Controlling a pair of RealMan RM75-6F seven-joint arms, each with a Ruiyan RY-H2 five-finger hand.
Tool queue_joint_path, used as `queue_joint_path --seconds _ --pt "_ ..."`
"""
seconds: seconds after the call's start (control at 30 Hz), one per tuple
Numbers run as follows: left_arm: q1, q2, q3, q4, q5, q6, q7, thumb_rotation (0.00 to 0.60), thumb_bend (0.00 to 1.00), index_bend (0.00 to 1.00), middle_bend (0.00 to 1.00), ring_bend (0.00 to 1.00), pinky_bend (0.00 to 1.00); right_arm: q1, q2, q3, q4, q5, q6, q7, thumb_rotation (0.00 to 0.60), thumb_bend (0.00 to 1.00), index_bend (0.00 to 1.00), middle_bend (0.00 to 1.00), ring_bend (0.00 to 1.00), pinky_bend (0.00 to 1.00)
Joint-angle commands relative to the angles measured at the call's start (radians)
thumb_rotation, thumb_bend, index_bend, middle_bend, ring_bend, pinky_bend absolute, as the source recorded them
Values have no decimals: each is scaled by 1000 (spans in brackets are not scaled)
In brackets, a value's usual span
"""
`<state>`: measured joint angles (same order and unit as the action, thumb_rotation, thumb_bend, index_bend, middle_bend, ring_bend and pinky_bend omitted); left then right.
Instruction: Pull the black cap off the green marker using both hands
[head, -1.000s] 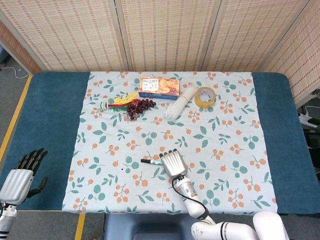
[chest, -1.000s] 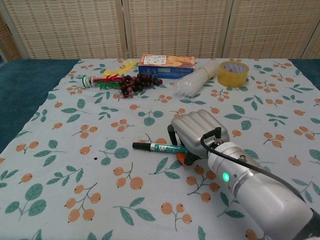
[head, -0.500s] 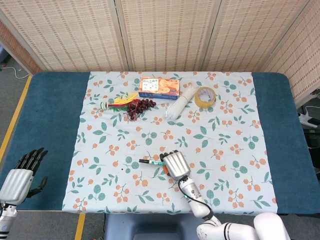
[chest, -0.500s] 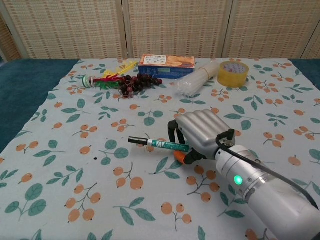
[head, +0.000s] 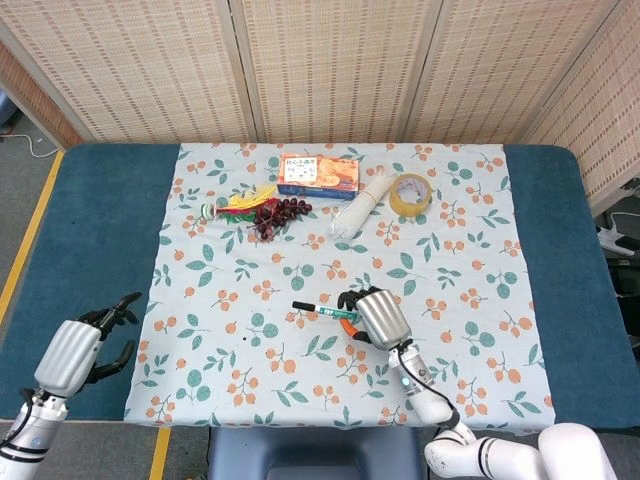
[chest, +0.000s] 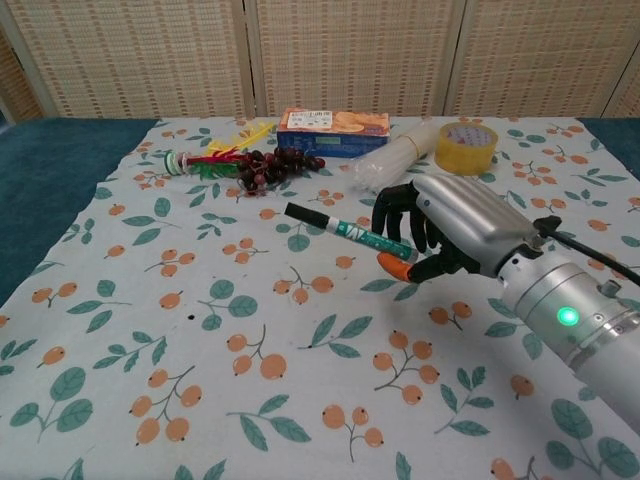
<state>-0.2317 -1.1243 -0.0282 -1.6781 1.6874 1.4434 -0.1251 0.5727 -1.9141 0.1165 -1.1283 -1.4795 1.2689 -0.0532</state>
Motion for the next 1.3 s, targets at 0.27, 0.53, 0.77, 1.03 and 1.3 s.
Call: queue_joint_path --seconds 0.27,0.53,0.77,1.03,1.3 --pt "-165 -10 -116 -322 -287 -265 241 600 467 233 651 602 704 -38 33 -44 128 -131 143 347 600 417 987 785 622 578" --pt "-259 -79 -188 -379 -495 -322 391 600 429 234 701 633 742 -38 -90 -49 371 -158 208 586 600 418 987 785 622 577" --pt "-334 -105 -231 -422 -656 -354 433 600 381 281 795 702 811 8 -199 -22 483 -160 220 612 600 418 987 785 622 576" --pt "-403 -184 -246 -402 -737 -327 499 600 357 320 838 740 844 59 -294 -9 531 -166 219 586 600 418 987 785 622 574" --pt "-424 -208 -223 -391 -733 -314 511 600 354 377 852 751 856 81 -331 16 552 -144 213 589 600 418 987 785 622 574"
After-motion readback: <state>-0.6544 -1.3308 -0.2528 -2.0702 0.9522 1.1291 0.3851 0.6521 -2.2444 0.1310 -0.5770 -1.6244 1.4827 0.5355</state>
